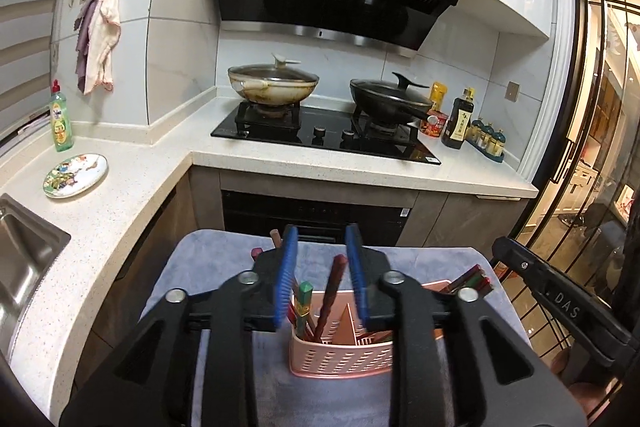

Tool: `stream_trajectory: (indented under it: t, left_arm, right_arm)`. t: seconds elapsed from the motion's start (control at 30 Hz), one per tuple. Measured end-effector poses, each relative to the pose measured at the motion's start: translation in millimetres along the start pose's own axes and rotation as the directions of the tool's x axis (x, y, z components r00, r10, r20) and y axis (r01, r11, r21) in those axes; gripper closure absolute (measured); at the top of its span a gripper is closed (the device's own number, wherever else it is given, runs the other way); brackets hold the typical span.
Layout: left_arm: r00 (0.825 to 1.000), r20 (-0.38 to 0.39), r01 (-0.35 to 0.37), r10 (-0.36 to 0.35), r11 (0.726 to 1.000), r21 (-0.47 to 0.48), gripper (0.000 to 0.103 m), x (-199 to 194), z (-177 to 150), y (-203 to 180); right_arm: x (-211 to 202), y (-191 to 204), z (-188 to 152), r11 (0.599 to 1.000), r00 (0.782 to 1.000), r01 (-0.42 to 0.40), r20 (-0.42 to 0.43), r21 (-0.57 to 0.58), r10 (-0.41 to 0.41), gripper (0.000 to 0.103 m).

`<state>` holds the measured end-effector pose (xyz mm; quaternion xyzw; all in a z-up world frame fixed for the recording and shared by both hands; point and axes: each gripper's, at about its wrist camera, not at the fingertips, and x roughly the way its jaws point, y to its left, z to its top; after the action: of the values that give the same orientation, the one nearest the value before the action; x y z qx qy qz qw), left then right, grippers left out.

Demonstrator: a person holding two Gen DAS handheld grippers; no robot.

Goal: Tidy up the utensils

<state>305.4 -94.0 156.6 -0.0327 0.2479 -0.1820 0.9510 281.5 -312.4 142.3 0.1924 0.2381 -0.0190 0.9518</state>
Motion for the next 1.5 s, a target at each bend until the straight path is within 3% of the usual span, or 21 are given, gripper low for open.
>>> stream_trajectory:
  t: [0.37, 0.67, 0.97, 1.5]
  left_arm:
    - [0.999, 0.011, -0.031, 0.030, 0.998, 0.063, 0.057, -41, -18, -13]
    - [0.997, 0.000, -0.075, 0.075, 0.993, 0.090, 0.057, -79, -40, -17]
    - [0.992, -0.059, -0.107, 0.114, 0.988, 0.115, 0.057, -105, -71, -19]
    - [0.979, -0.166, -0.094, 0.115, 0.987, 0.129, 0.057, -131, -132, -25]
  right_arm:
    - [-48, 14, -20, 0.998, 1.000, 0.008, 0.011, -0.064, -0.007, 0.078]
    - [-94, 25, -58, 0.987, 0.999, 0.048, -0.015, -0.157, -0.051, 0.078]
    - [-127, 25, -93, 0.986, 0.996, 0.055, -0.060, -0.157, -0.065, 0.077]
    - [-153, 30, -149, 0.976, 0.986, 0.090, -0.121, -0.199, -0.116, 0.077]
